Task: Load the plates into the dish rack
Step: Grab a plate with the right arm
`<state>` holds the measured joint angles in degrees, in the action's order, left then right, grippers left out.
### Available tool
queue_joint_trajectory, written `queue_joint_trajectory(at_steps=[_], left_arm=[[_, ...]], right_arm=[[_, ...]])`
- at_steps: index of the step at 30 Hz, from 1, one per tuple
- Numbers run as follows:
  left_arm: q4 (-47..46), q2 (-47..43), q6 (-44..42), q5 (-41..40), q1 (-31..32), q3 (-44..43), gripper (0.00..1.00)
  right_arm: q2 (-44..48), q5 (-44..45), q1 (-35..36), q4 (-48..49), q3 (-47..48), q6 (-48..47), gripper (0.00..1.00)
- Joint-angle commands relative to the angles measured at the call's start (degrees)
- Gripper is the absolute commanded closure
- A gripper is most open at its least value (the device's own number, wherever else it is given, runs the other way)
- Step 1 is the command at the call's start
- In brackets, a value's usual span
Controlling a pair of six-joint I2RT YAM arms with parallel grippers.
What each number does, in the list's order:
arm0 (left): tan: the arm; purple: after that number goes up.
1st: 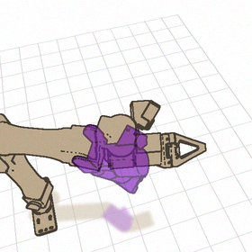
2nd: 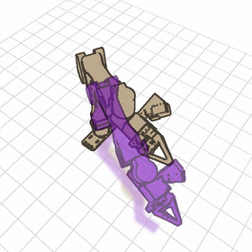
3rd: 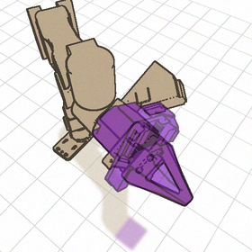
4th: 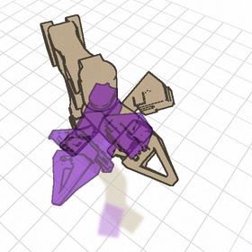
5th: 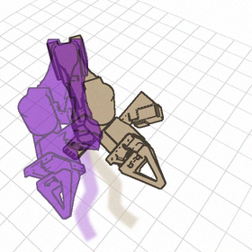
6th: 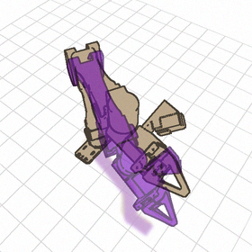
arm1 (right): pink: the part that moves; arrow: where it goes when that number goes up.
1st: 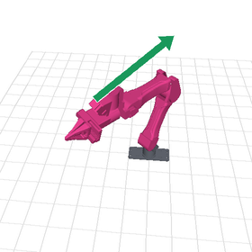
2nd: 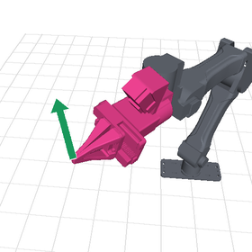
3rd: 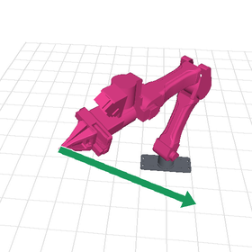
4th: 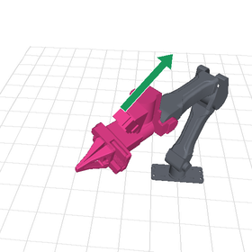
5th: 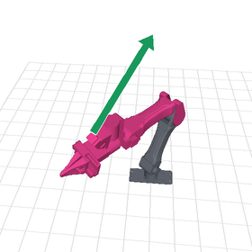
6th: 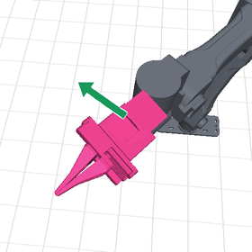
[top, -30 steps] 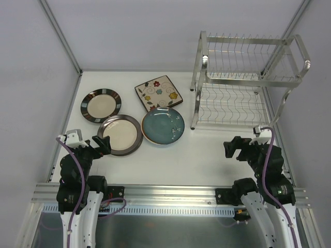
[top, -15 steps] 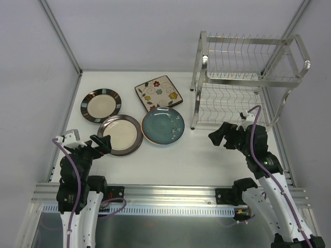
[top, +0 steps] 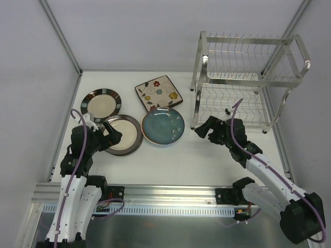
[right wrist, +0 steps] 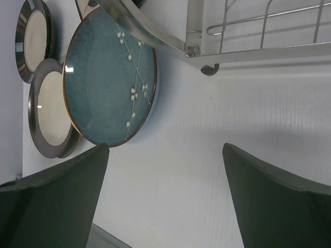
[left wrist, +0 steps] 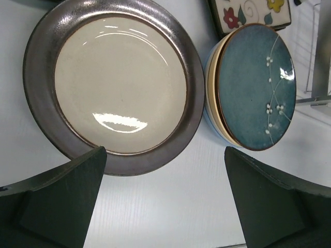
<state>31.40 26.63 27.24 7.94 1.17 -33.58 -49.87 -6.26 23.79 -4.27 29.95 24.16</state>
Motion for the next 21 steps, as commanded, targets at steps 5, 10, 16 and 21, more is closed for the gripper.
queue_joint_trajectory(at_steps=[5,10,16,21], left_arm=[[-2.13,3.95,-5.17,2.43,0.32,-2.19,0.01],[-2.48,3.08,-6.77,2.17,0.59,0.44,0.01],[-2.48,1.85,-7.20,-0.37,3.57,1.06,0.01],[-2.48,2.28,-6.94,-2.67,5.95,1.06,0.01]], right_arm=[[-9.71,9.86,7.58,19.20,-2.97,11.60,0.09],[-17.89,15.66,13.29,25.98,-2.10,15.82,0.18],[-25.71,20.41,16.63,30.11,-1.04,21.27,0.25],[-30.36,24.62,19.88,30.64,0.54,24.96,0.26]])
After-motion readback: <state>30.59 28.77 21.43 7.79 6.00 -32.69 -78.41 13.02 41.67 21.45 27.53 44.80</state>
